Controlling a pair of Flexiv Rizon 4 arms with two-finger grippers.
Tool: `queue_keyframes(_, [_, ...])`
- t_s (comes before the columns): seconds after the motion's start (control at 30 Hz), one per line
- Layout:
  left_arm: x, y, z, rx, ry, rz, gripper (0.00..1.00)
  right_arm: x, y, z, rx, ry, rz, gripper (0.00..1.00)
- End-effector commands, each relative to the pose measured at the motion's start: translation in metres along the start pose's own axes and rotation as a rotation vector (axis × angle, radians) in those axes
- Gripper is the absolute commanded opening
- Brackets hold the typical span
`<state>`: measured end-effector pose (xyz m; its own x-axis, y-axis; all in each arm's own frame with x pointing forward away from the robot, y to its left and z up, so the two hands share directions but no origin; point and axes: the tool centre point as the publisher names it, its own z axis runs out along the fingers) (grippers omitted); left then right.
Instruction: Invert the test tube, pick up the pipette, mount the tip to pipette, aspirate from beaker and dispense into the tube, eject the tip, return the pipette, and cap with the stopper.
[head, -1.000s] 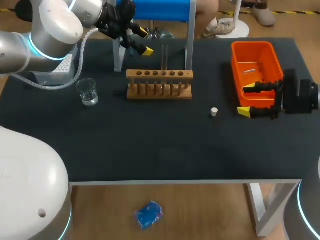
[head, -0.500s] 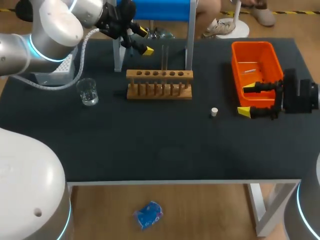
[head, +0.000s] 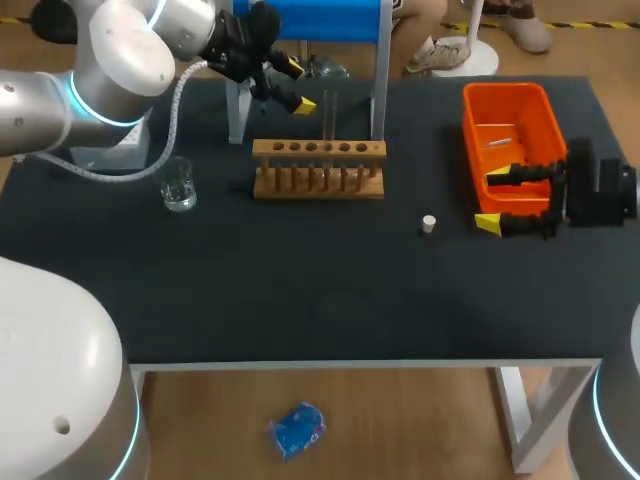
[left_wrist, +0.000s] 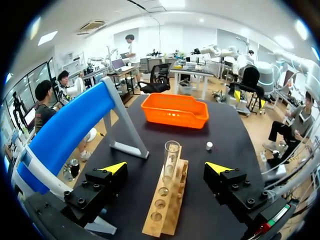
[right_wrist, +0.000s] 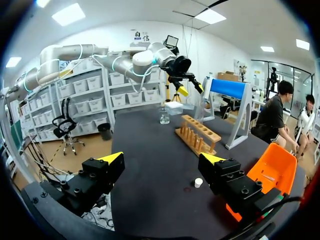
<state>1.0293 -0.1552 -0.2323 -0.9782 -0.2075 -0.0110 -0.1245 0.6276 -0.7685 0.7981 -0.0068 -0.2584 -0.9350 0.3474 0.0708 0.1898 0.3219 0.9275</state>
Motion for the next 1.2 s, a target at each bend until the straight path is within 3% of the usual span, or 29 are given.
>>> queue_keyframes(0.03, [-0.001,-0.001,0.001,-0.003,0.001,-0.001,1.00,0.000,-0.019,0.008,0.029,-0.031,0.033,1.00])
queue_keyframes(0.37, [-0.001,-0.001,0.001,-0.003,0.001,-0.001,1.00,-0.008,-0.064,0.026,0.126,-0.146,0.072,1.00])
queue_keyframes(0.6, [-0.001,-0.001,0.001,-0.003,0.001,-0.001,1.00,-0.023,-0.090,0.042,0.236,-0.208,0.028,1.00])
queue_keyframes(0.7, [-0.001,-0.001,0.001,-0.003,0.001,-0.001,1.00,-0.033,-0.099,0.046,0.236,-0.229,0.033,1.00])
queue_keyframes(1.2, [-0.001,-0.001,0.001,-0.003,0.001,-0.001,1.00,-0.036,-0.100,0.046,0.235,-0.233,0.030,1.00])
